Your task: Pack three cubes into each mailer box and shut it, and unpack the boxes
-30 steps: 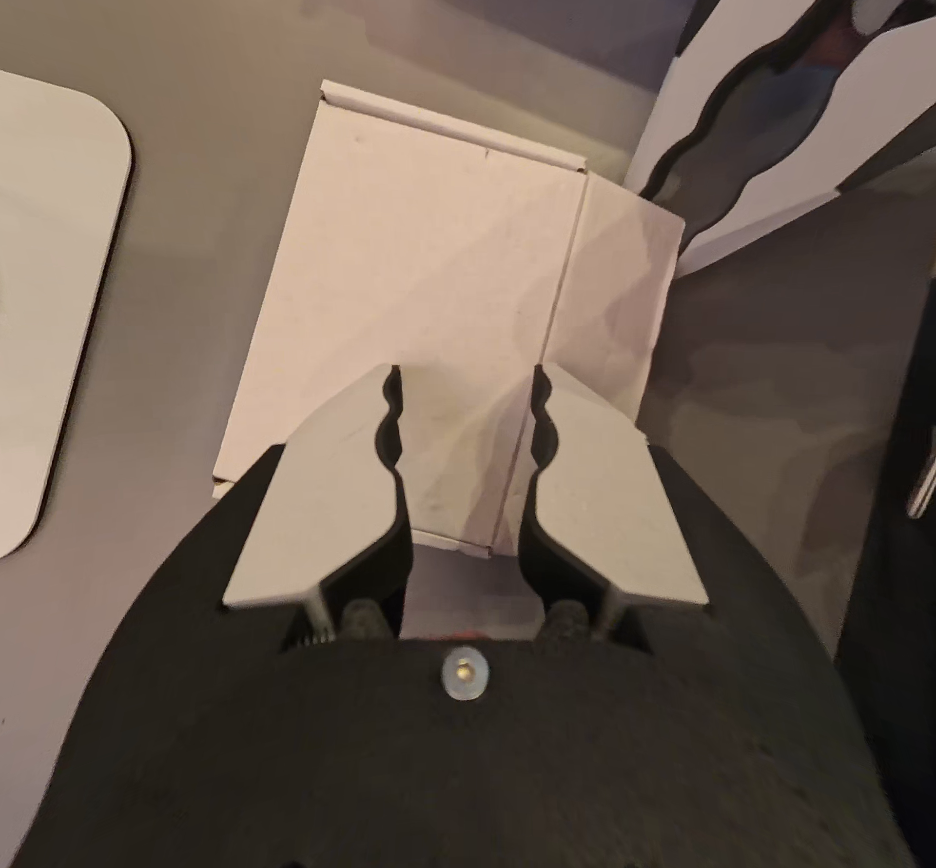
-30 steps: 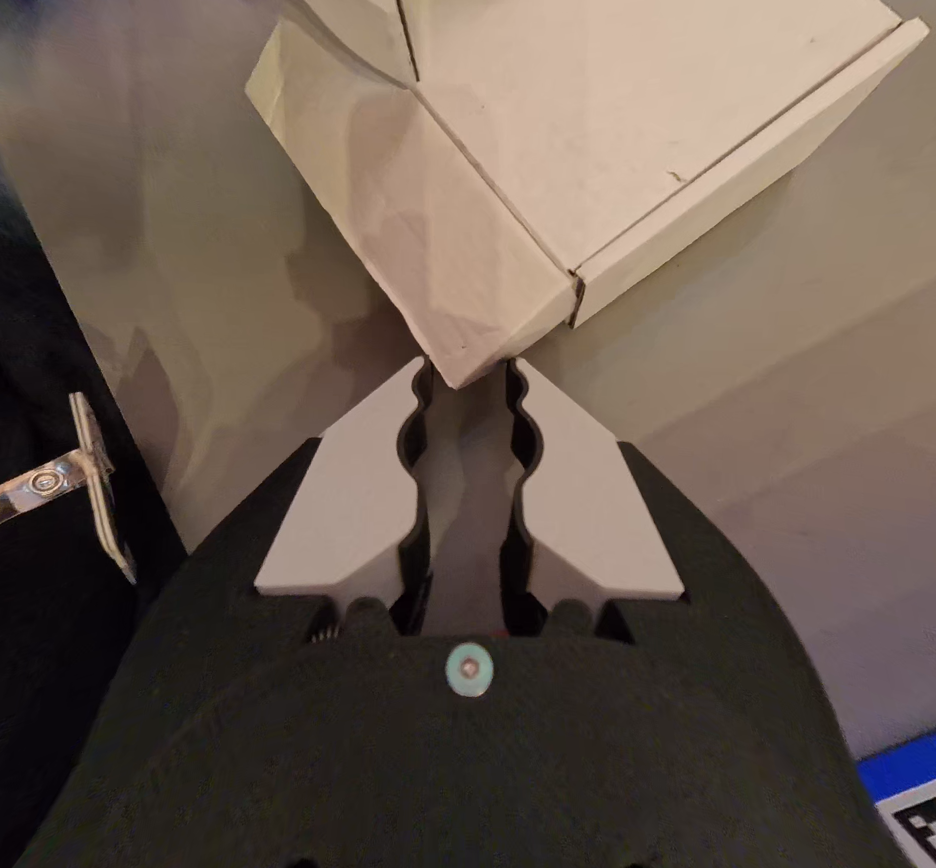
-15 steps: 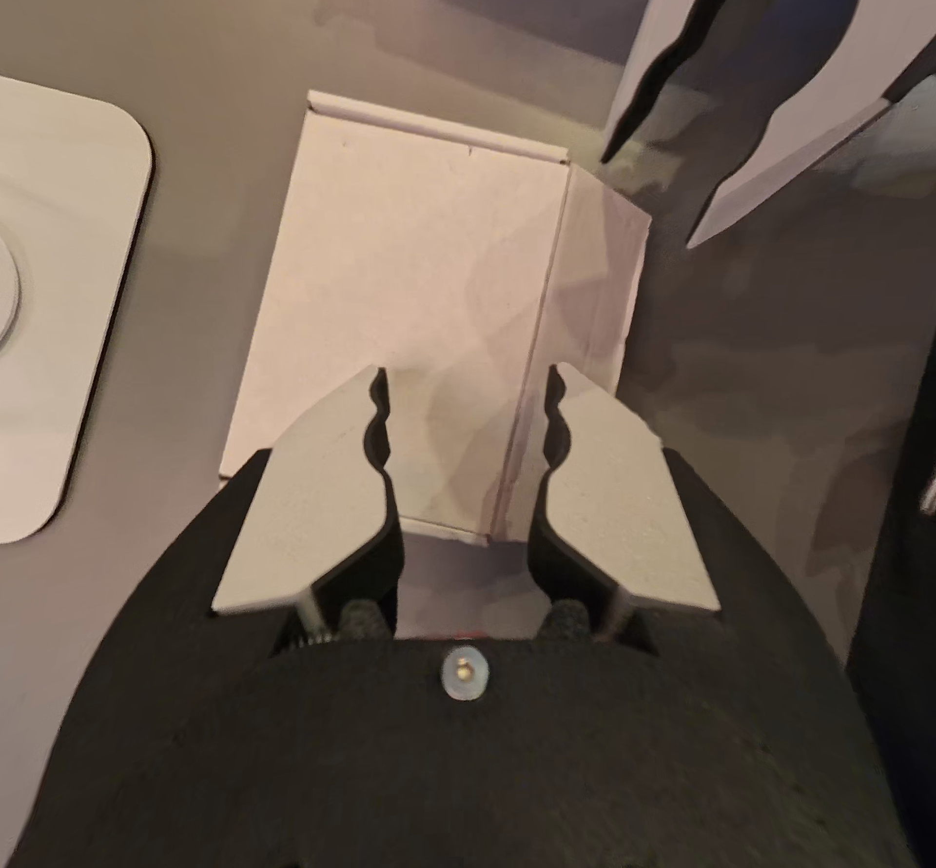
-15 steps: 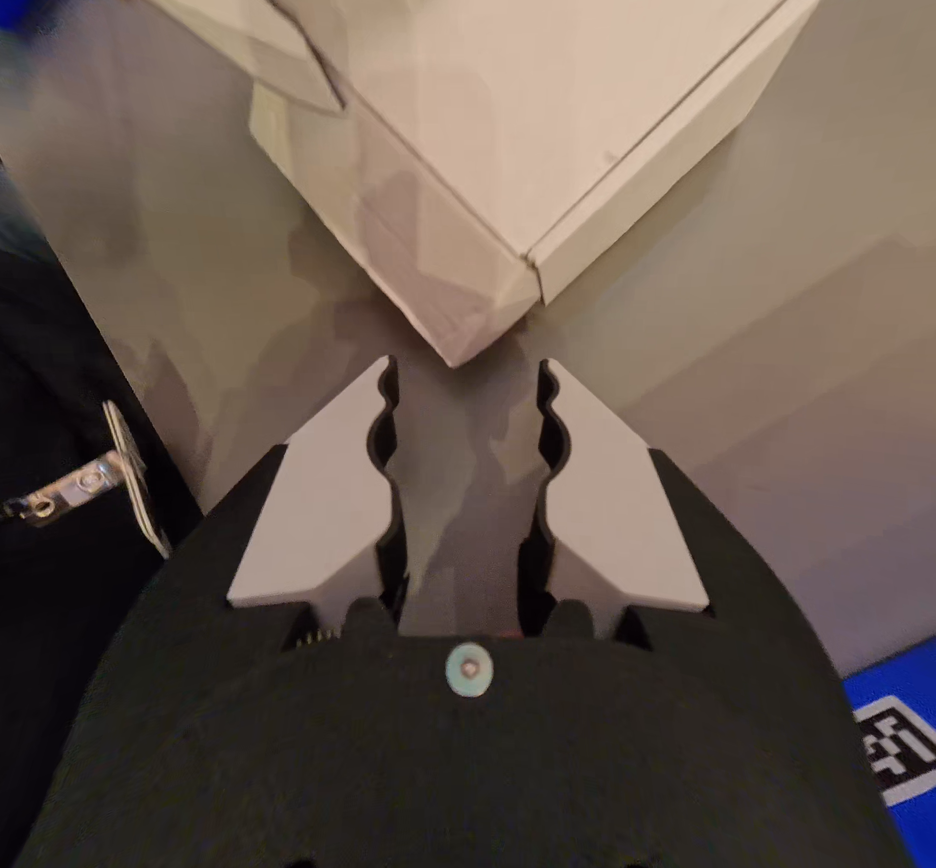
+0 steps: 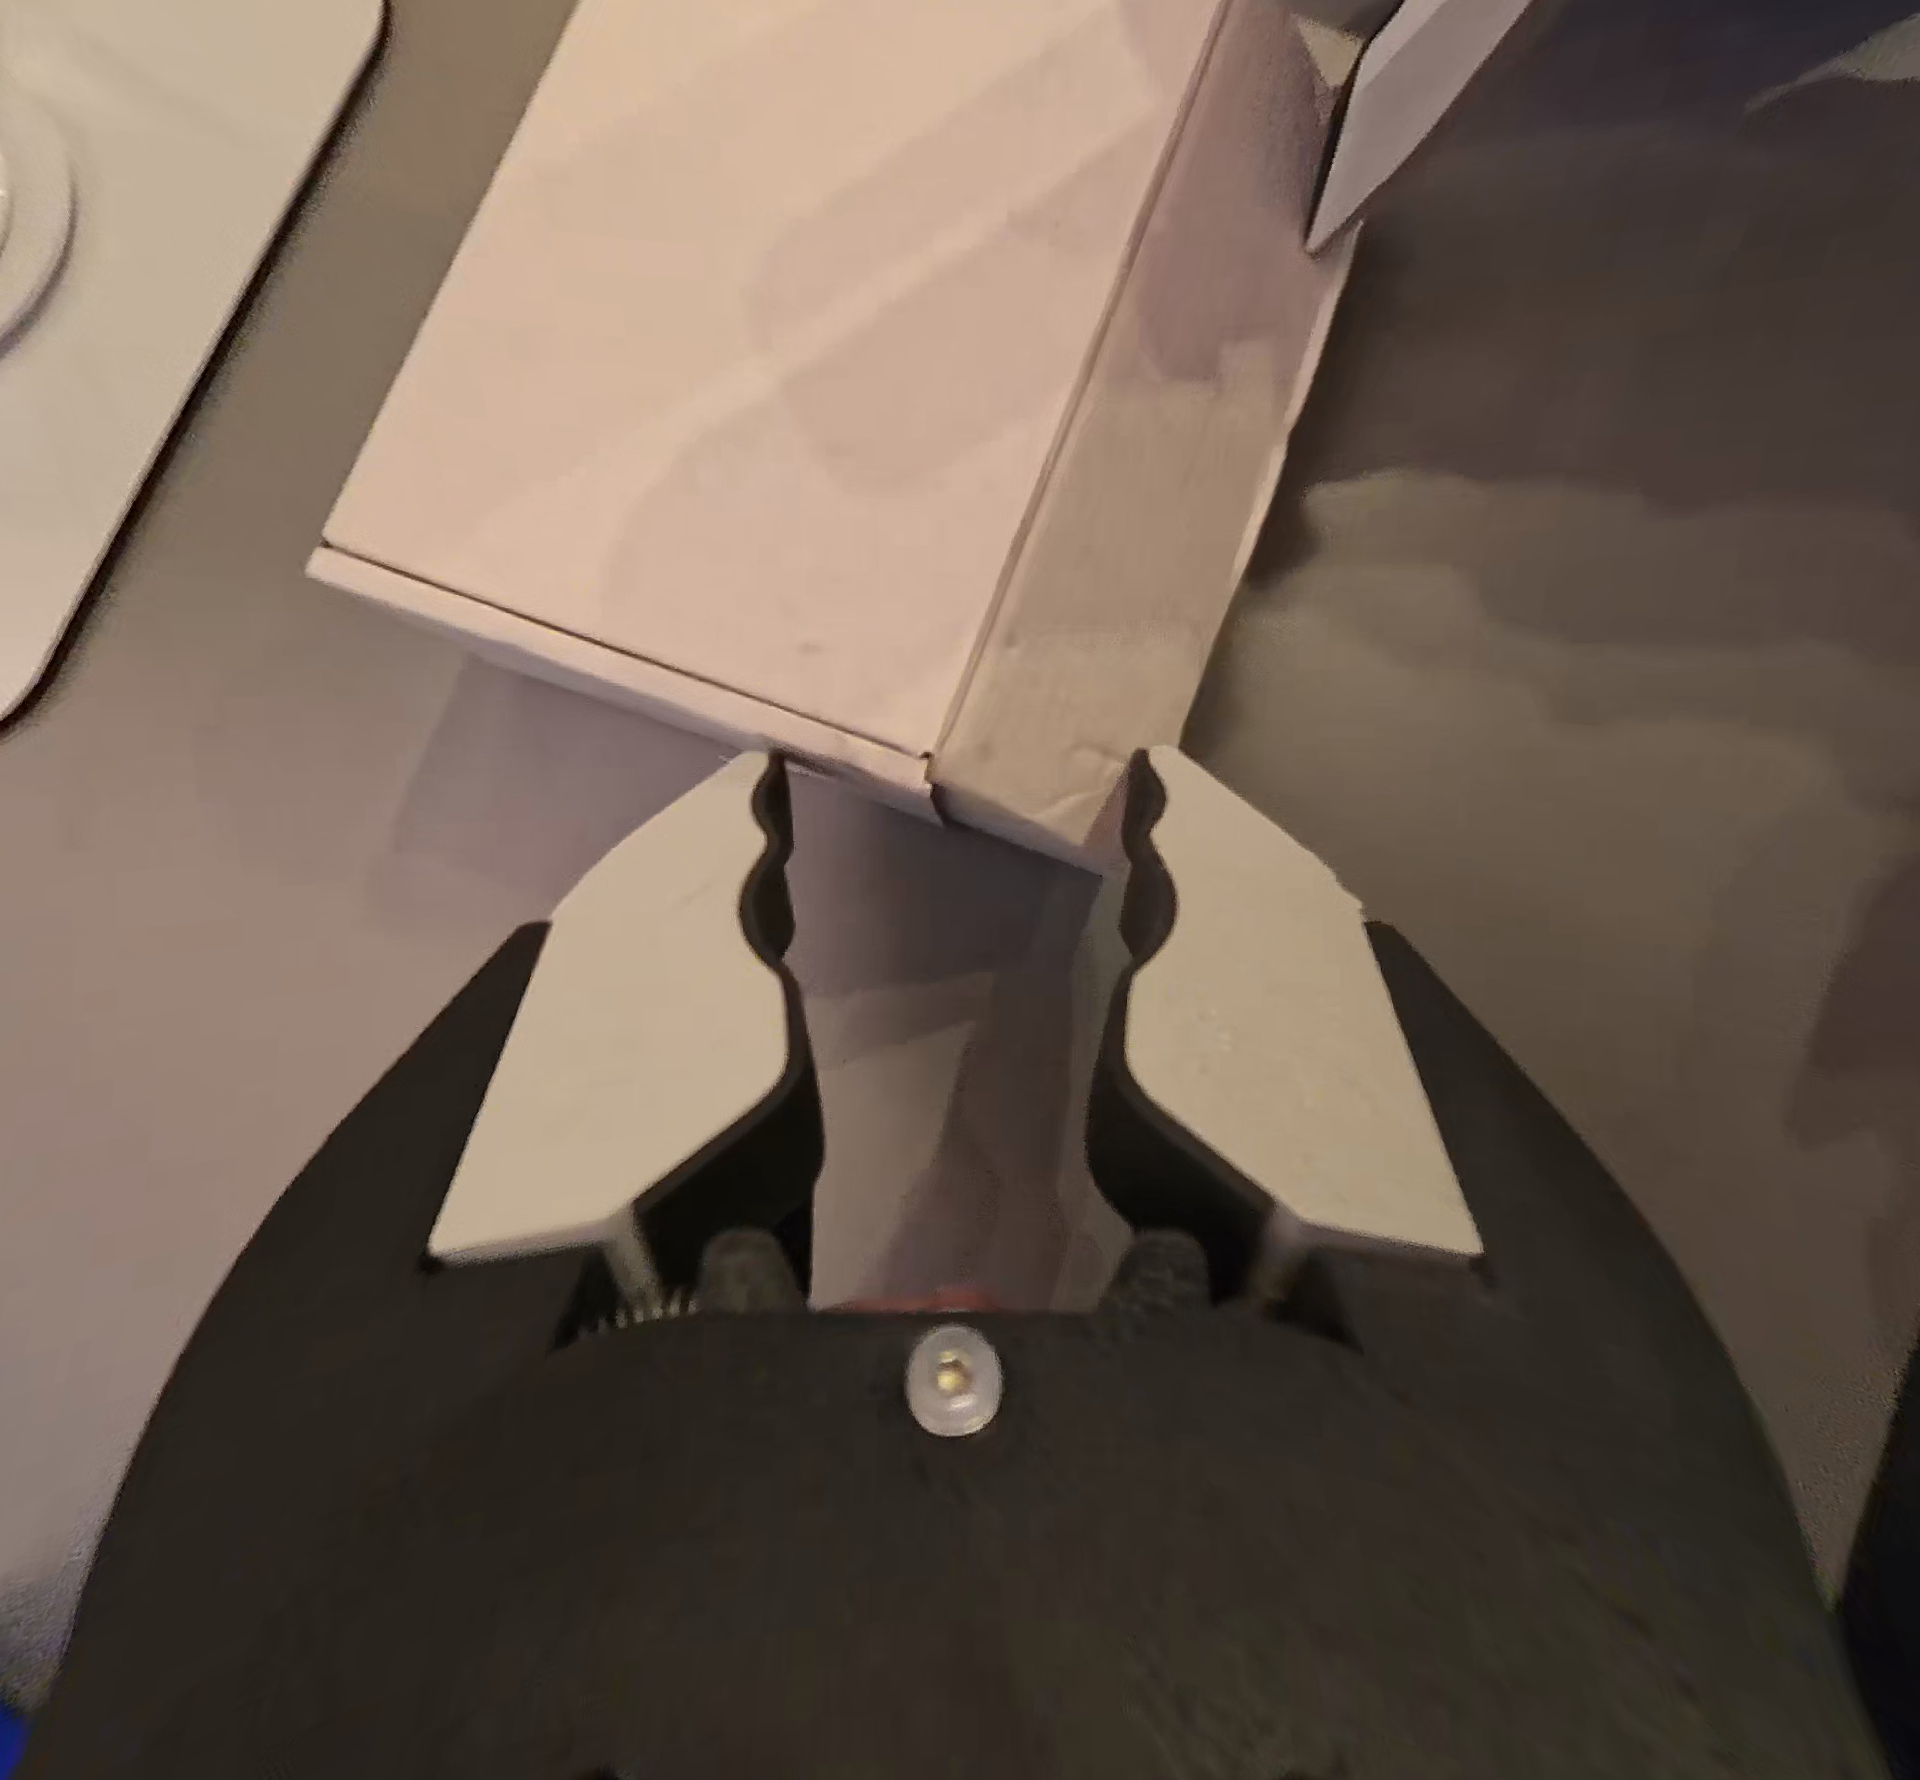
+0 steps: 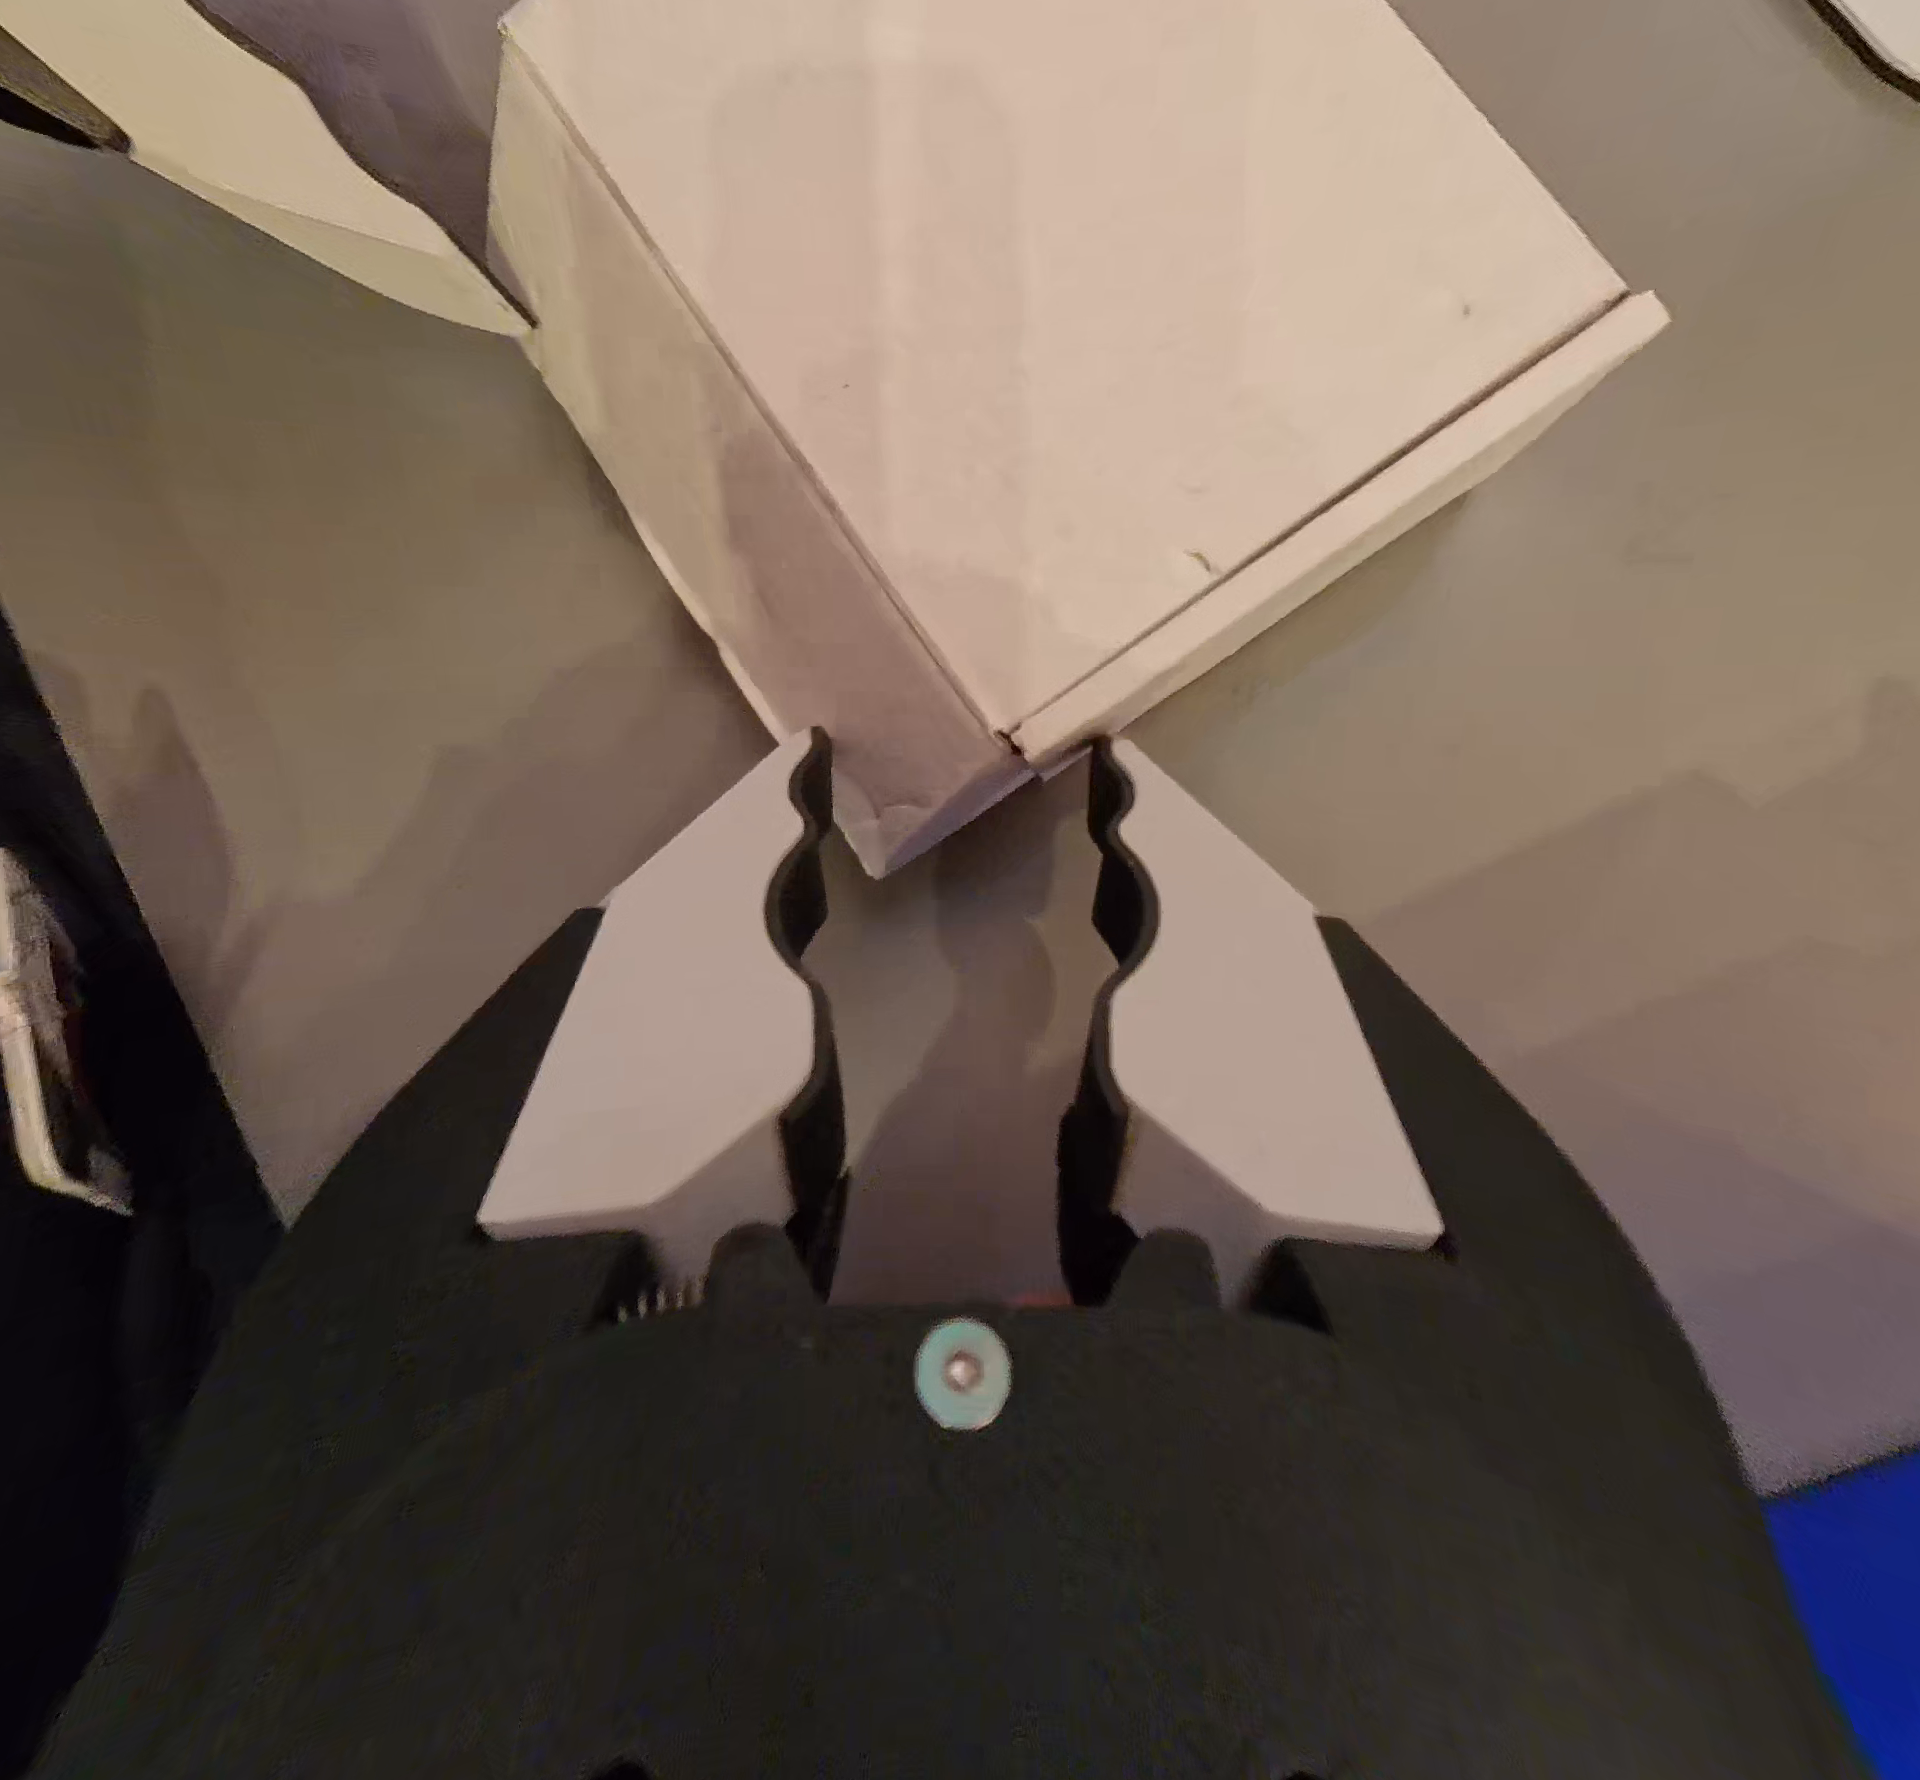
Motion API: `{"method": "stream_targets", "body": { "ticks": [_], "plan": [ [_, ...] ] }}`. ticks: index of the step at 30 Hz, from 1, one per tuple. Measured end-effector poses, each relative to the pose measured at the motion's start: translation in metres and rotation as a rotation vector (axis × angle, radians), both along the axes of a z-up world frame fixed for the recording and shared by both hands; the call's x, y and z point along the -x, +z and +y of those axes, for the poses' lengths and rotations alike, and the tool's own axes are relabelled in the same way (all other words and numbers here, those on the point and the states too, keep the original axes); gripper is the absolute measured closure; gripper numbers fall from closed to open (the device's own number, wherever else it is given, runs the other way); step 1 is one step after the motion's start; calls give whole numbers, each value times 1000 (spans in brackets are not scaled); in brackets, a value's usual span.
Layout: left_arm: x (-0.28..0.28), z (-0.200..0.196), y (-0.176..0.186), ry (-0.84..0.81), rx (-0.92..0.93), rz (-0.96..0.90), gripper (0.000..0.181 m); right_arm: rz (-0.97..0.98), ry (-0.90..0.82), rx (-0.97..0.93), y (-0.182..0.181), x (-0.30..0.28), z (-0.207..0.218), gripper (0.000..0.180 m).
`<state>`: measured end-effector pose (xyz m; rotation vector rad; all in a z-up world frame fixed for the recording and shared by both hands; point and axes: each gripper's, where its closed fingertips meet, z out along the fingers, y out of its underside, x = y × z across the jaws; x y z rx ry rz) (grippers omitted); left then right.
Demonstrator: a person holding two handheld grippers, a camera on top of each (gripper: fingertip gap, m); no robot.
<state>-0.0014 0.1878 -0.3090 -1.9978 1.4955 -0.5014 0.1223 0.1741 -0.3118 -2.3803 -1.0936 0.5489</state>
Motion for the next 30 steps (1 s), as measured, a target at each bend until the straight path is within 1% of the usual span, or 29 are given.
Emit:
{"method": "stream_targets", "body": {
  "ticks": [3, 6, 9, 10, 11, 12, 13, 14, 15, 19, 22, 23, 24, 27, 28, 29, 30],
  "plan": [
    [0, 6, -1, 13, -34, -24, 122, -27, 6, -21, -1, 0, 6, 134],
    [0, 14, -3, 34, -112, -20, 128, -82, 20, -67, -3, -1, 13, 139],
    [1, 14, -3, 37, -116, -41, 129, -62, 17, -67, -3, -1, 15, 137],
    [2, 12, -2, 35, -80, -59, 128, -53, 17, -60, -4, -1, 14, 133],
    [2, 10, -4, 27, -30, -73, 123, -80, 16, -44, -10, -4, 14, 121],
    [4, 8, -8, 20, 9, -68, 117, -113, 27, -40, -16, -6, 13, 119],
    [4, 6, -12, 1, 30, -58, 119, -127, 40, -51, -19, -5, 13, 120],
    [3, 4, -15, -15, 32, -49, 127, -135, 52, -53, -20, -4, 12, 121],
    [2, 6, -18, -13, 21, -38, 129, -142, 63, -53, -20, -2, 12, 130],
    [-2, 13, -19, -3, -12, -45, 133, -169, 71, -64, -20, -6, 18, 136],
    [-1, 19, -20, 0, -63, -9, 138, -210, 69, -67, -21, -7, 22, 139],
    [1, 24, -20, 14, -100, 14, 142, -228, 59, -73, -21, -6, 25, 141],
    [2, 29, -21, 30, -125, 29, 144, -227, 50, -84, -20, -4, 29, 141],
    [6, 32, -21, 28, -112, 8, 146, -199, 67, -80, -20, -3, 25, 143],
    [8, 31, -21, 26, -105, 7, 150, -170, 77, -57, -19, -2, 20, 142],
    [11, 32, -20, 33, -94, -2, 153, -144, 53, -40, -16, -3, 20, 129],
    [13, 32, -20, 35, -72, -17, 156, -111, 48, -36, -12, -3, 21, 130]
  ]
}}
